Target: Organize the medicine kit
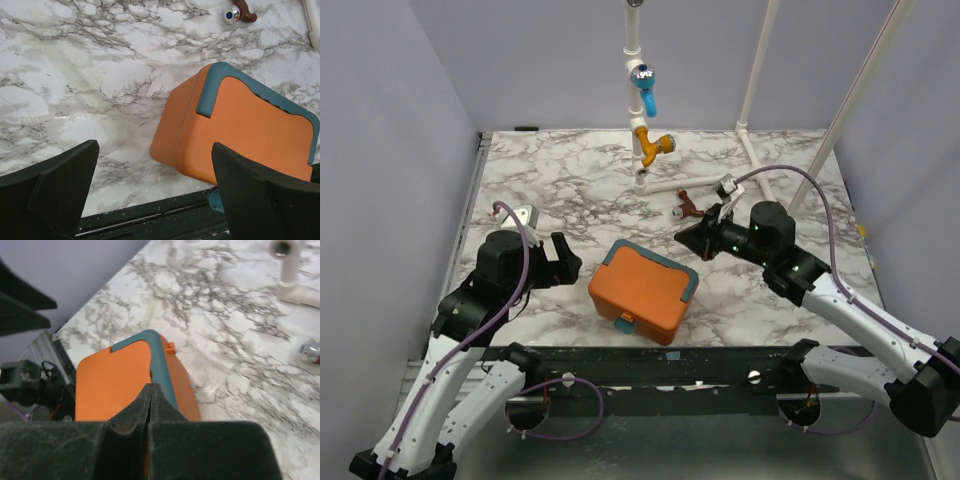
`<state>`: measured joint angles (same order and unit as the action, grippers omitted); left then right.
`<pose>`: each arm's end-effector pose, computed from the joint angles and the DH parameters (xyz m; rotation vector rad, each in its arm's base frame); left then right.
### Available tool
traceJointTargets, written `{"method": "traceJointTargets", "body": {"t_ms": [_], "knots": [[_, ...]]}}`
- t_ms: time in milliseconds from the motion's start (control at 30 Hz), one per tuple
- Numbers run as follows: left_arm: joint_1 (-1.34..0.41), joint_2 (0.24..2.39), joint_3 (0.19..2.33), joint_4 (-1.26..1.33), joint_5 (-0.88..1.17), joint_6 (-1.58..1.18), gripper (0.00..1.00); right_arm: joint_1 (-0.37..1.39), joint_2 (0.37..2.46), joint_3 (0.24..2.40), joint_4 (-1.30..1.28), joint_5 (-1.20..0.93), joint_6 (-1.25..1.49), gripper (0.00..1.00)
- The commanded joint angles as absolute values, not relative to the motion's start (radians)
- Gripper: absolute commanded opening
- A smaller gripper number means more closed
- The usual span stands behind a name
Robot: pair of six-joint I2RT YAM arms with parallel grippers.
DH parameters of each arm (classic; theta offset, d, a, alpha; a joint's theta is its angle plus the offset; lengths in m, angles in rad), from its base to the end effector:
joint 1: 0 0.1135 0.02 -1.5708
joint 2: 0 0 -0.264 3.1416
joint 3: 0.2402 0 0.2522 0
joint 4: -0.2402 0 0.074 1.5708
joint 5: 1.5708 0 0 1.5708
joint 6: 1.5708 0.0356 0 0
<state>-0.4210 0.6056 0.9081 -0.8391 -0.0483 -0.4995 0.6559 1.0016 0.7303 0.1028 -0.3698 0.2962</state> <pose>0.1039 -0.0446 0.3380 -0.1137 2.1438 -0.4958 0.1788 0.1538 0.3101 -0.6073 1.7364 1.0051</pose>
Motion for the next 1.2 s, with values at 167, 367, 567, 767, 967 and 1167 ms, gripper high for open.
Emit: {"method": "traceJointTargets", "body": {"t_ms": [167,367,567,767,967,1167], "knots": [[-0.416,0.714,0.874,-0.826,-0.11,-0.567,0.99,0.658,1.052,0.974,-0.555,-0.047,0.43,0.01],[-0.384,0.826,0.849,-0.807,-0.104,-0.615,0.98,0.657,1.082,0.982,-0.753,-0.021,0.5,0.01],[-0.35,0.895,0.795,-0.731,-0.042,-0.623,0.99,0.657,1.057,0.872,-0.726,-0.093,0.594,0.01],[-0.341,0.984,0.765,-0.682,0.05,-0.603,0.98,0.658,1.075,0.752,-0.603,-0.19,0.67,0.01],[-0.336,1.028,0.735,-0.655,0.079,-0.592,0.99,0.658,1.103,0.684,-0.482,-0.25,0.748,0.01],[-0.331,1.051,0.703,-0.634,0.14,-0.588,0.99,0.658,1.109,0.642,-0.365,-0.3,0.846,0.01]]}}
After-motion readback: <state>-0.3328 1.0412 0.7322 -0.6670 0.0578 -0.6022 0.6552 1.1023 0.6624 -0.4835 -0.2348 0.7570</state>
